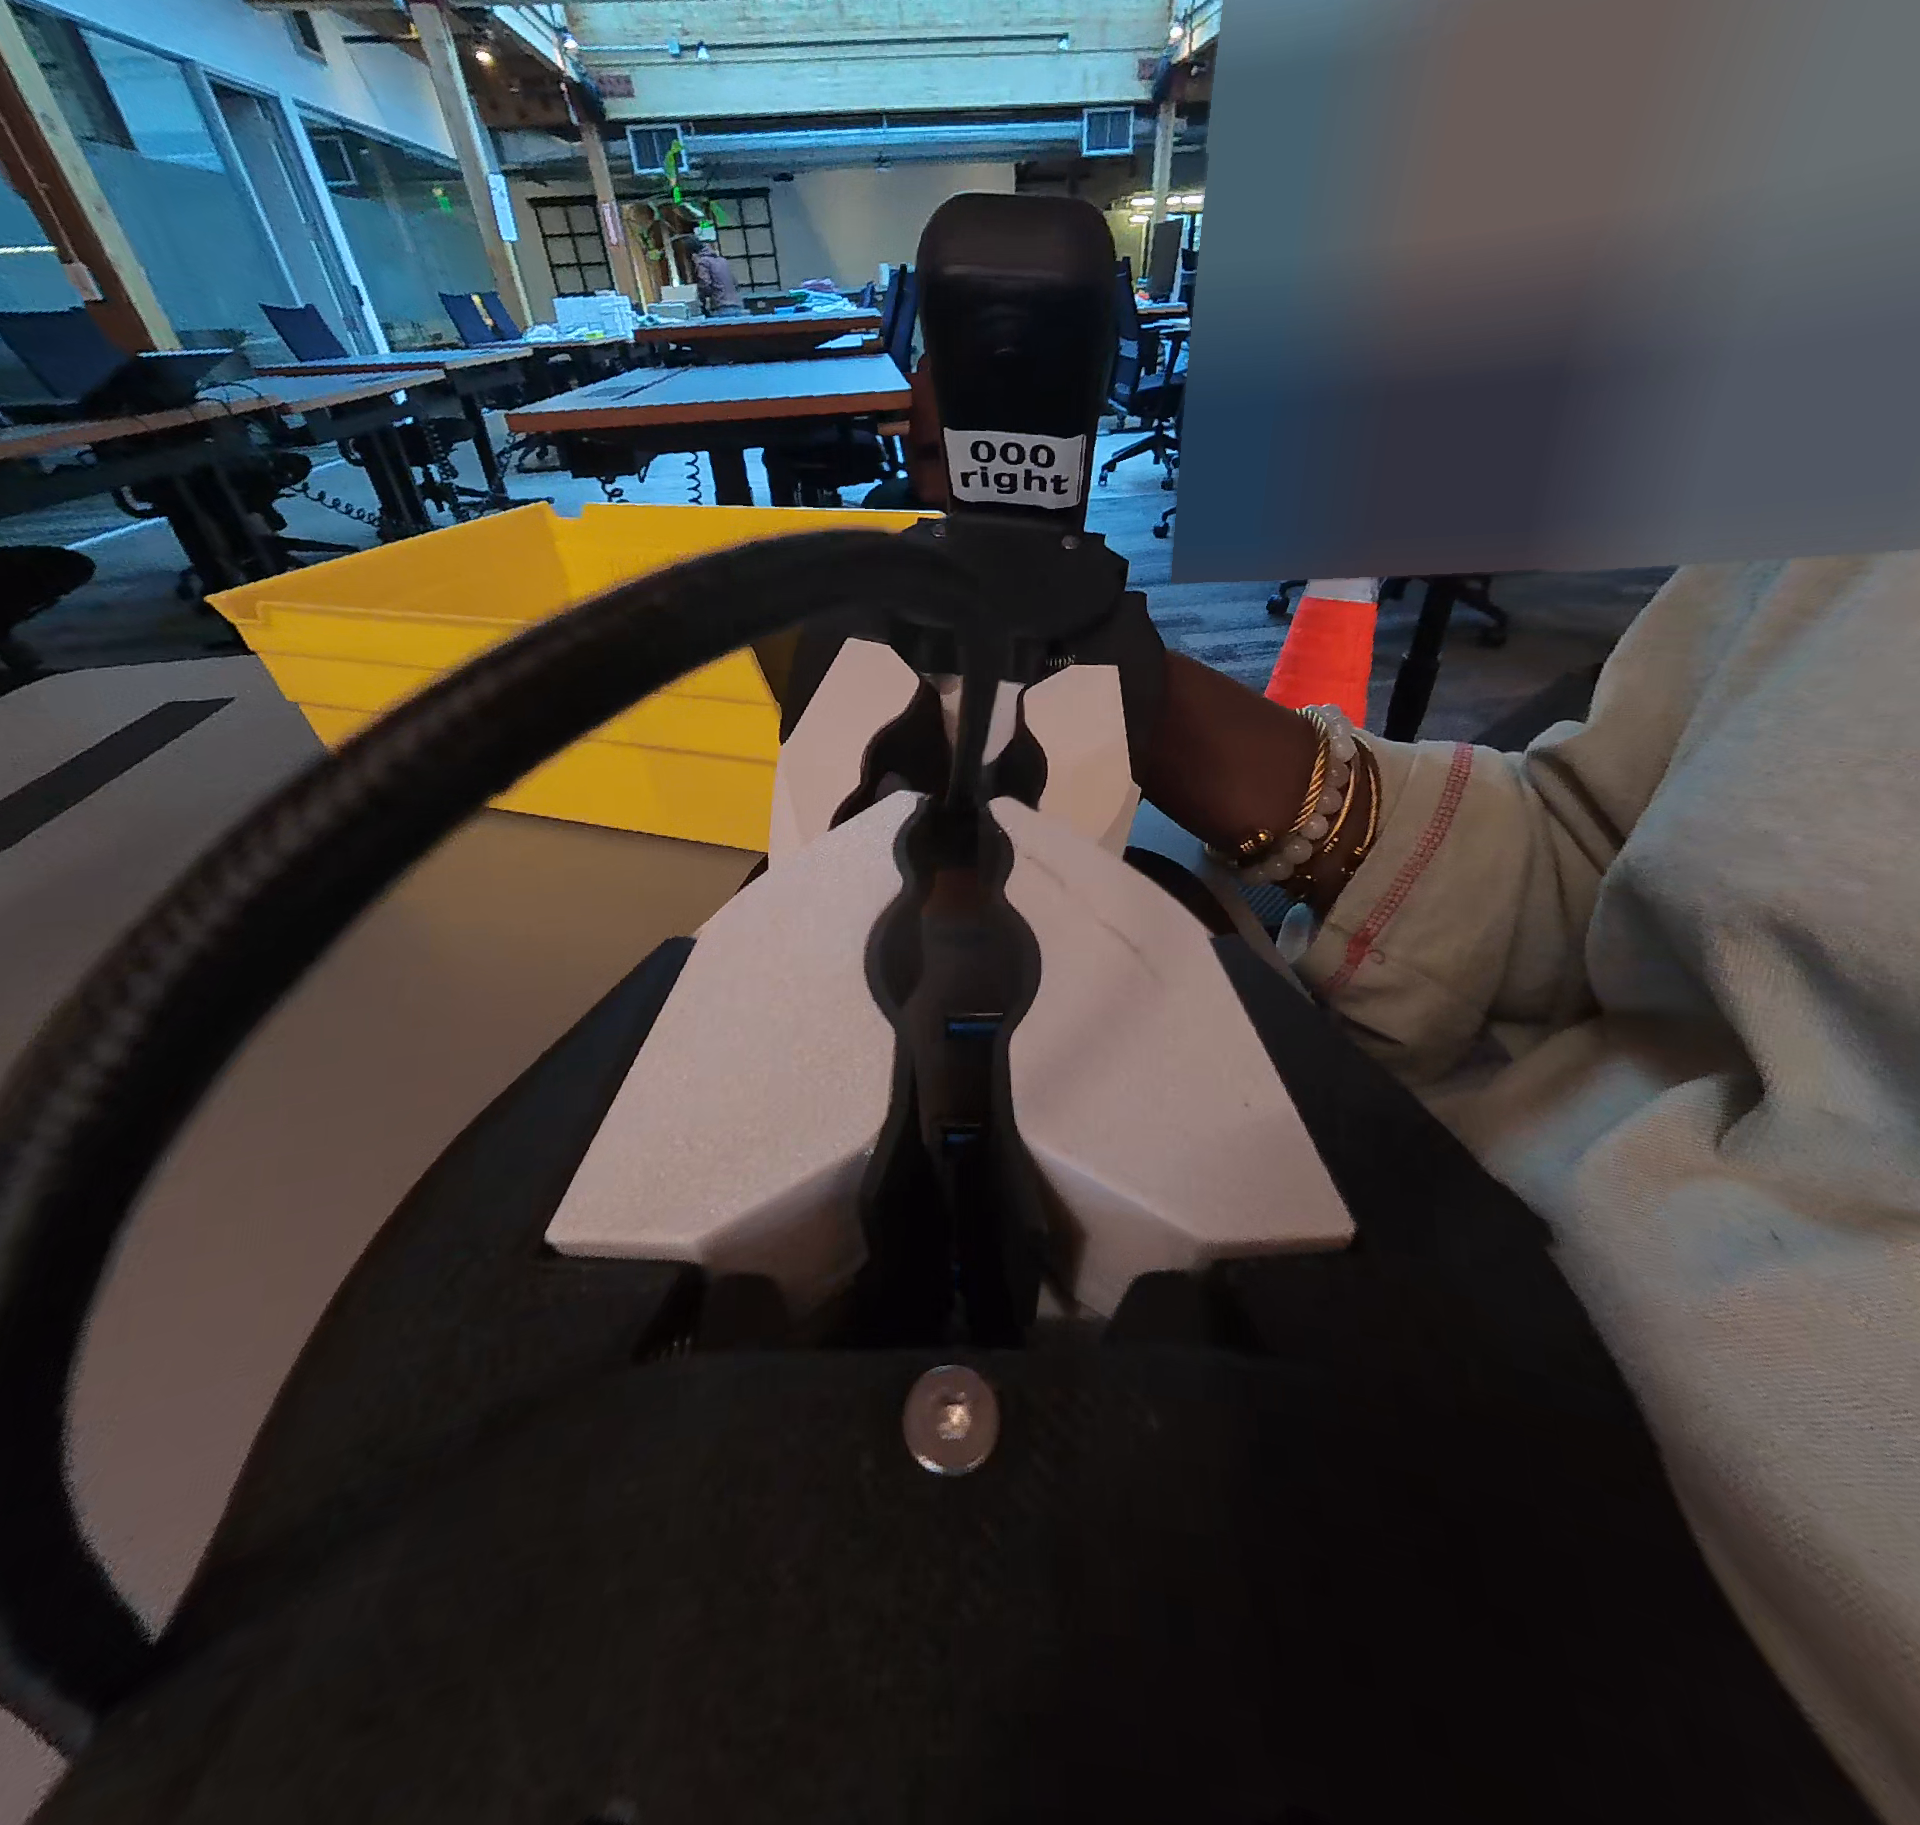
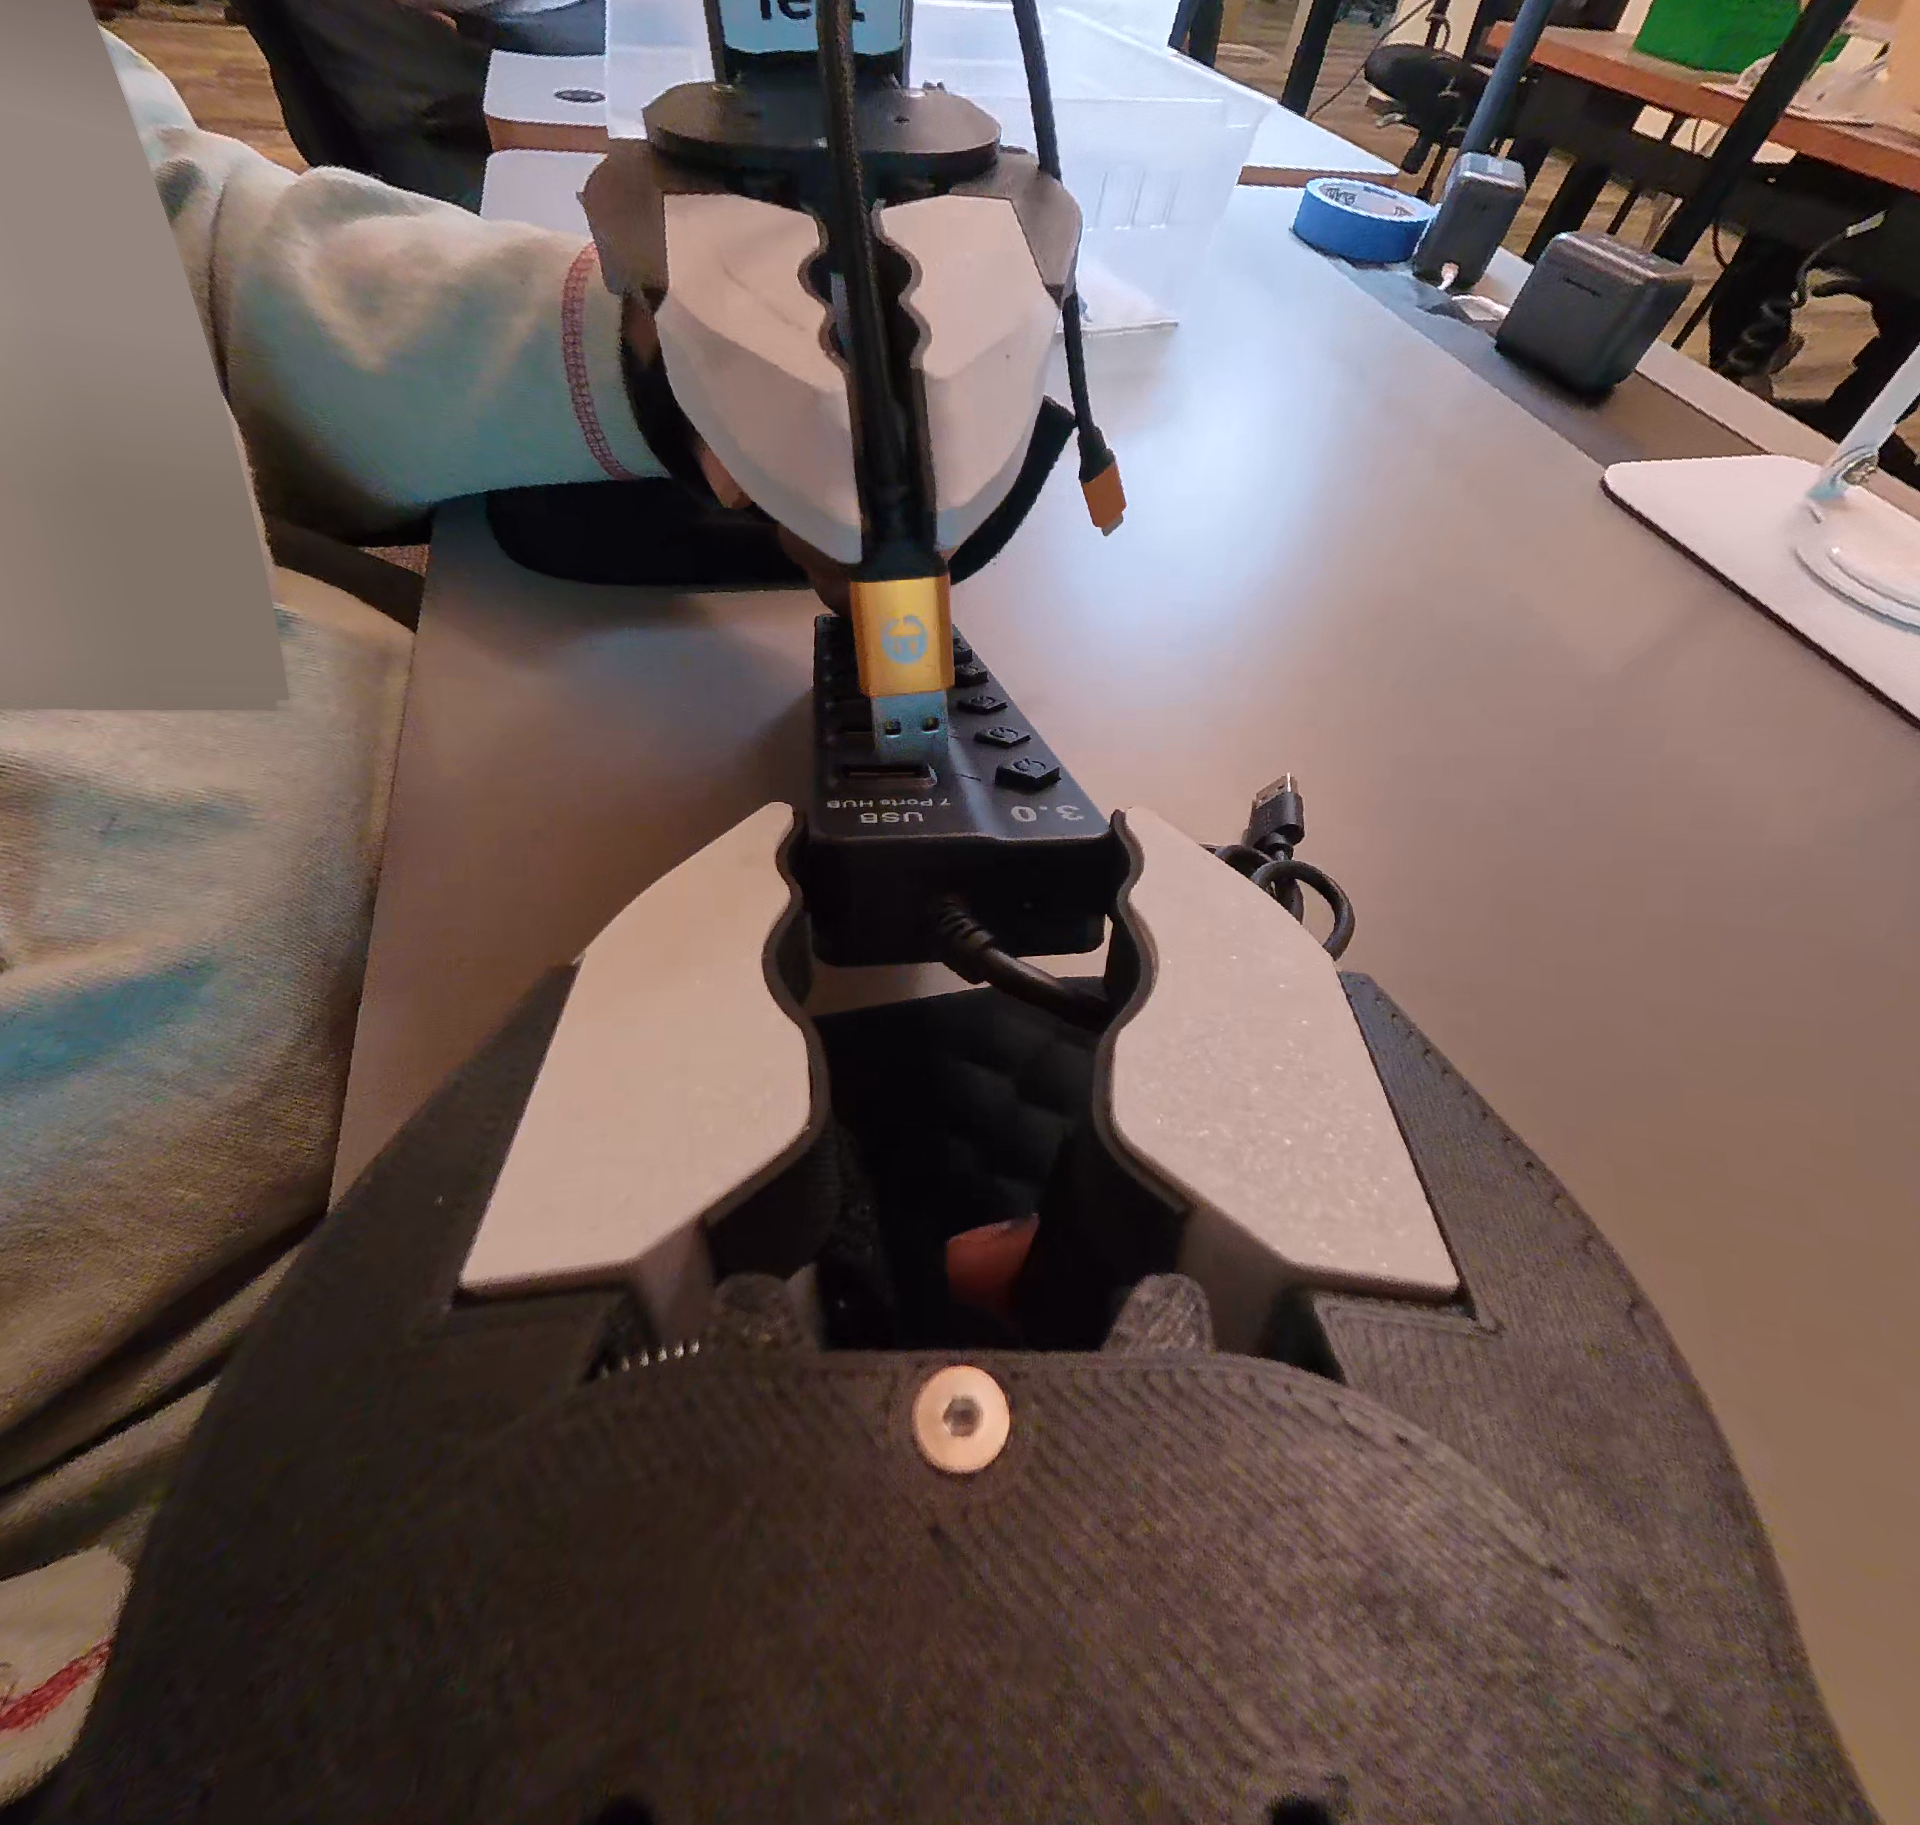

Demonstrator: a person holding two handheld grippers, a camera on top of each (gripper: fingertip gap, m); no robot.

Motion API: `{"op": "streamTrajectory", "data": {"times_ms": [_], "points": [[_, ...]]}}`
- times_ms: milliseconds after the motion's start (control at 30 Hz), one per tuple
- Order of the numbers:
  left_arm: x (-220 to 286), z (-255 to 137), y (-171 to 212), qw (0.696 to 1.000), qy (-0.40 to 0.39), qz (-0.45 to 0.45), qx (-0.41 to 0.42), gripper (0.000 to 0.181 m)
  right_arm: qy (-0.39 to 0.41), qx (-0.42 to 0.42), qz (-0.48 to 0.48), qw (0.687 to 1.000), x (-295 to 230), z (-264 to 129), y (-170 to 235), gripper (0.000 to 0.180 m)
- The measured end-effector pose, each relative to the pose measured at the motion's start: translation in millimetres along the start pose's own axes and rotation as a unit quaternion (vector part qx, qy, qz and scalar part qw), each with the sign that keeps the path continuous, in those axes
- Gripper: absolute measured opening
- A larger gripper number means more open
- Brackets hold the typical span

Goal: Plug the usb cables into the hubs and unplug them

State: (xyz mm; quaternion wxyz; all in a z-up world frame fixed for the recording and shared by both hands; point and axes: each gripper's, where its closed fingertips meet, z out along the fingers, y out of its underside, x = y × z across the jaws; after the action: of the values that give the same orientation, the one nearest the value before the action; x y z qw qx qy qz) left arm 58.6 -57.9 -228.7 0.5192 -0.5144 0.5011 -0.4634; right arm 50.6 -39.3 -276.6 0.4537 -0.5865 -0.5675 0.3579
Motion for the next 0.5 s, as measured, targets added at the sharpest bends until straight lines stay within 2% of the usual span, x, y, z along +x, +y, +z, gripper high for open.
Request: {"op": "streamTrajectory", "data": {"times_ms": [500], "points": [[4.4,-0.5,1.0,1.0,0.004,0.007,-0.003,0.008,0.002,-0.002,0.002,1.0,0.1,0.9,0.9,0.055]]}}
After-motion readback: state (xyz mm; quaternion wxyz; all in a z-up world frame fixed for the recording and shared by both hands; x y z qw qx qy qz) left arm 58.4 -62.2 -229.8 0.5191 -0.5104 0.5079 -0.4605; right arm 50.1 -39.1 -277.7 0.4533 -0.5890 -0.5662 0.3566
